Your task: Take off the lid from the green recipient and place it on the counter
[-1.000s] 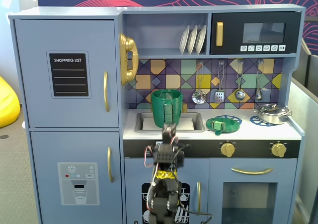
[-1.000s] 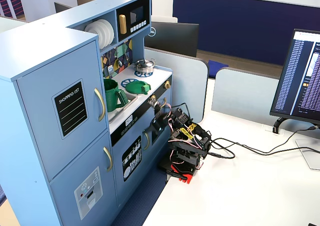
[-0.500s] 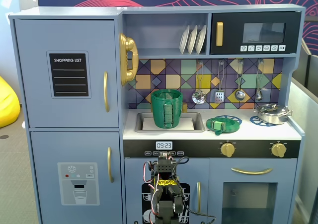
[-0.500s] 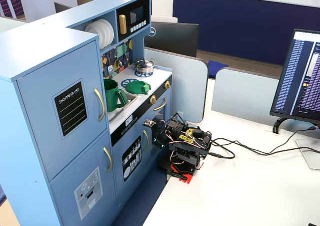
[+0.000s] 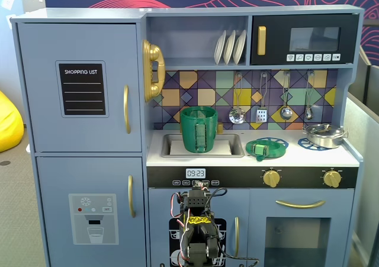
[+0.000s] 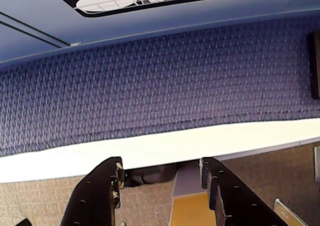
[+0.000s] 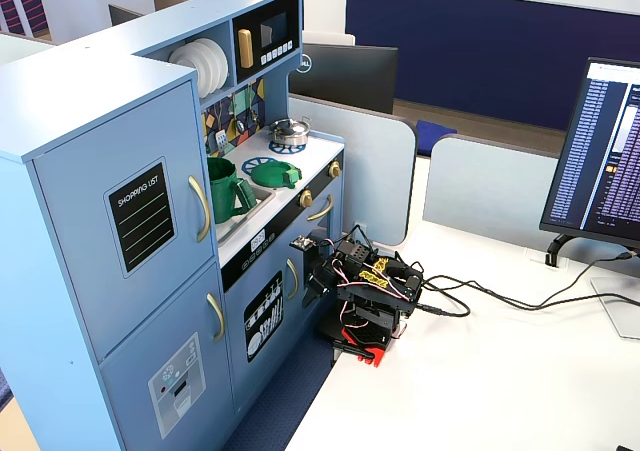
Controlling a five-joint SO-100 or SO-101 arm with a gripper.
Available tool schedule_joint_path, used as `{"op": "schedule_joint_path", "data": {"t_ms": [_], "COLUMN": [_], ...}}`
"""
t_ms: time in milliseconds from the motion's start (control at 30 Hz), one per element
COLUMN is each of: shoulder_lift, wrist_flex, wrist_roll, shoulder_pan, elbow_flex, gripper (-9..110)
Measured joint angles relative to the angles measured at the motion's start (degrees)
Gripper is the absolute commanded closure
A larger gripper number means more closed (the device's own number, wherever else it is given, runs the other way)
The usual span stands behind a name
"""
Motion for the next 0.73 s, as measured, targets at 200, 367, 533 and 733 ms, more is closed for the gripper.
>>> {"op": "schedule_joint_path", "data": {"t_ms": [200, 367, 533, 733], "shoulder_lift": [0.0, 0.0, 0.0, 0.0], "wrist_flex": [0.2, 0.2, 0.2, 0.2], "wrist_roll": [-1.3, -1.3, -1.3, -1.3], "shoulder_pan": [1.1, 2.2, 2.5, 2.5], "elbow_flex": [0.0, 0.0, 0.0, 0.0], "gripper": [92, 92, 92, 92]}}
